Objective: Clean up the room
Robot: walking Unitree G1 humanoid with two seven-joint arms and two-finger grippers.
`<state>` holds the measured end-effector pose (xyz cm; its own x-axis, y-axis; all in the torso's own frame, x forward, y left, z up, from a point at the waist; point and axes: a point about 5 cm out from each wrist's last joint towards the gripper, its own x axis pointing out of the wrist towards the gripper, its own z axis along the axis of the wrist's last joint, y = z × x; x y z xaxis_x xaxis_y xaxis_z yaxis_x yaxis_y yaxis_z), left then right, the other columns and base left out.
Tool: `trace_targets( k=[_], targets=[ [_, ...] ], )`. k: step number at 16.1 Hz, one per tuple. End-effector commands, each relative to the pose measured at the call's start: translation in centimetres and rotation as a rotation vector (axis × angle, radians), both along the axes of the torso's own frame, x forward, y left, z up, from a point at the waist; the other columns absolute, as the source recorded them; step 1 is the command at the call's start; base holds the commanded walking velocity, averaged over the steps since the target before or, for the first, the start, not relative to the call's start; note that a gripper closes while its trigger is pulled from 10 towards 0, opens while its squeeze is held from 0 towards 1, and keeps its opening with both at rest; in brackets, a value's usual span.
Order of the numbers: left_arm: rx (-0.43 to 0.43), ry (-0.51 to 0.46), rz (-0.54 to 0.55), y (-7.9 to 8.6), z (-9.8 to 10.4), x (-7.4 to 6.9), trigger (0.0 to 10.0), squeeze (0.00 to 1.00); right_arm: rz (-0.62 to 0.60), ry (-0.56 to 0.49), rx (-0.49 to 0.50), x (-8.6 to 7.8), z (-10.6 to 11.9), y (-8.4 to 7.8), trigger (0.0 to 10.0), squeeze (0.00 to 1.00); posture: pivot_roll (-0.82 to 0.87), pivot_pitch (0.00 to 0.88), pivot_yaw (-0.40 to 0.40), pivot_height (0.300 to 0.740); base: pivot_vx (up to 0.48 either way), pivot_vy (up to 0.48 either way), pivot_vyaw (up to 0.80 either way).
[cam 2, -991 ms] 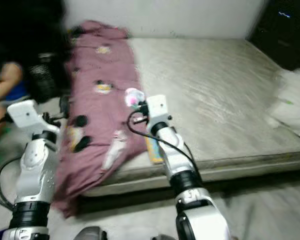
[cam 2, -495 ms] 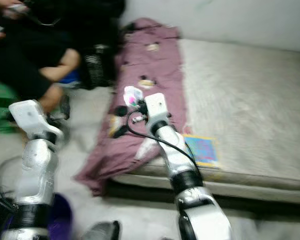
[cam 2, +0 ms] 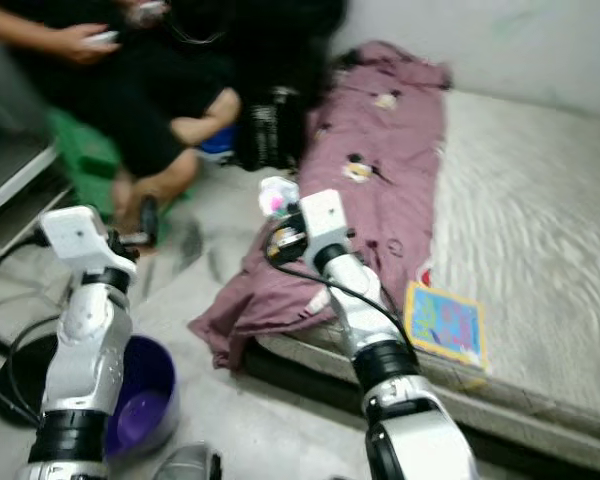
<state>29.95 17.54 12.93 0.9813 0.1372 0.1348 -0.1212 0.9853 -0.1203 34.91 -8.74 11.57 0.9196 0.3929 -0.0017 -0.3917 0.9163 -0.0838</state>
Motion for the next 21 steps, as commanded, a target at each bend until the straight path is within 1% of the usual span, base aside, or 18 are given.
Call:
trace_targets(
  k=[1, 3, 6, 7, 11, 13, 18, 20, 21],
  targets=[
    [0.017, 0.014, 0.029, 0.83, -0.32, -0.35, 10.0, 0.0, 0.024, -0.029, 0.005, -0.05, 0.55, 0.7, 10.0, 0.0, 0.08, 0.0, -0.064, 0.74, 0.0, 0.0, 0.8],
    [0.021, 0.024, 0.048, 1.24, -0.59, -0.59, 10.0, 0.0, 0.025, -0.029, 0.005, -0.12, 0.5, 0.67, 10.0, 0.0, 0.09, 0.0, -0.071, 0.74, 0.0, 0.0, 0.8],
    [0.033, 0.017, 0.049, 1.17, -0.57, -0.6, 10.0, 0.0, 0.03, -0.026, 0.004, -0.12, 0.48, 0.69, 10.0, 0.0, 0.09, 0.0, -0.075, 0.74, 0.0, 0.0, 0.8],
    [0.01, 0.019, 0.045, 1.08, -0.67, -0.59, 10.0, 0.0, 0.032, -0.026, 0.003, -0.12, 0.47, 0.7, 10.0, 0.0, 0.09, 0.0, -0.075, 0.74, 0.0, 0.0, 0.8],
    [0.008, 0.025, 0.05, 1.1, -0.65, -0.53, 10.0, 0.0, 0.03, -0.024, 0.006, -0.04, 0.53, 0.73, 10.0, 0.0, 0.08, 0.0, -0.074, 0.74, 0.0, 0.0, 0.8],
    [0.004, 0.015, 0.038, 0.94, -0.52, -0.47, 10.0, 0.0, 0.029, -0.026, 0.012, -0.02, 0.58, 0.69, 10.0, 0.0, 0.08, 0.0, -0.072, 0.74, 0.0, 0.0, 0.0],
    [-0.001, 0.01, 0.028, 0.69, -0.45, -0.47, 10.0, 0.0, 0.031, -0.032, 0.006, -0.09, 0.54, 0.64, 10.0, 0.0, 0.08, 0.0, -0.068, 0.74, 0.0, 0.0, 0.8],
    [-0.034, 0.007, 0.012, 0.59, -0.27, -1.06, 10.0, 0.0, 0.012, -0.038, 0.019, -0.4, 0.55, 0.35, 10.0, 0.0, 0.07, 0.0, -0.061, 0.74, 0.0, 0.0, 0.0],
    [-0.022, 0.014, 0.007, 0.65, -0.32, -1.33, 10.0, 0.0, 0.011, -0.047, 0.018, -0.56, 0.63, 0.33, 10.0, 0.0, 0.08, 0.0, -0.061, 0.74, 0.0, 0.0, 0.0]
  ],
)
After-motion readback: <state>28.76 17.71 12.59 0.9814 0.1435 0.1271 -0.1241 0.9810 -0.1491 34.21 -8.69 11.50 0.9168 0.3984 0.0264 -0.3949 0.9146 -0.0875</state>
